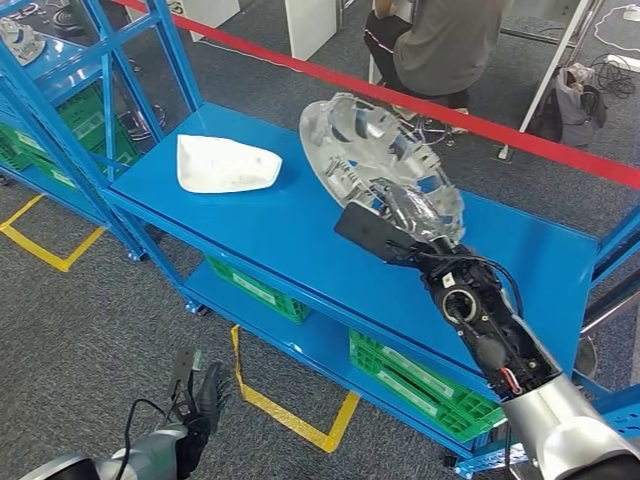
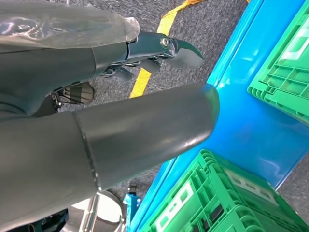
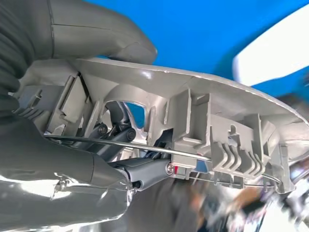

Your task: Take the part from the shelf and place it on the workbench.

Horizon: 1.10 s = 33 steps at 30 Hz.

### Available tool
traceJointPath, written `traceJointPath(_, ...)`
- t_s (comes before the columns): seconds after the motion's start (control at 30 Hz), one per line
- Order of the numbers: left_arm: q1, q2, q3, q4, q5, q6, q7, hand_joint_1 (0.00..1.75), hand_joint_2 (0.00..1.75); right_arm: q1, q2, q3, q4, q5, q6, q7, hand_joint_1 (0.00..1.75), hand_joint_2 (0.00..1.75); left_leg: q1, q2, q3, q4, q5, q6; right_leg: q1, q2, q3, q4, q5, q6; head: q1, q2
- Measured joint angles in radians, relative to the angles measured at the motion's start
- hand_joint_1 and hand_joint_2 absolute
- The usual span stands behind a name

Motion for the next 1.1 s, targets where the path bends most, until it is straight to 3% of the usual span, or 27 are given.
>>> traceJointPath(0.1,0.001,0.001,0.0,0.0,-0.008,0.004,-0.002,0.0,0.0,-0.001,-0.012,-0.014,-0.042,-0.172,0.048,-0.026,1.75,1.75,0.0,0.0,-0.001,0.0,0.0,0.0,0.0,-0.001,0.0,0.0,0.0,0.0,0.0,0.0)
traceJointPath(0.3,-0.002,0.004,0.0,0.0,-0.045,0.035,-0.019,0.0,0.0,-0.01,-0.045,-0.028,-0.129,-0.371,0.086,-0.036,1.75,1.75,0.0,0.0,-0.001,0.0,0.0,0.0,0.0,-0.001,0.0,0.0,0.0,0.0,0.0,0.0)
traceJointPath(1.1,-0.013,0.005,0.0,0.0,-0.011,-0.022,0.003,0.0,0.0,-0.002,-0.17,-0.04,-0.366,-0.599,0.145,-0.049,1.75,1.75,0.0,0.0,-0.001,0.001,0.0,0.0,0.0,-0.001,0.0,0.0,0.0,0.0,0.0,0.0)
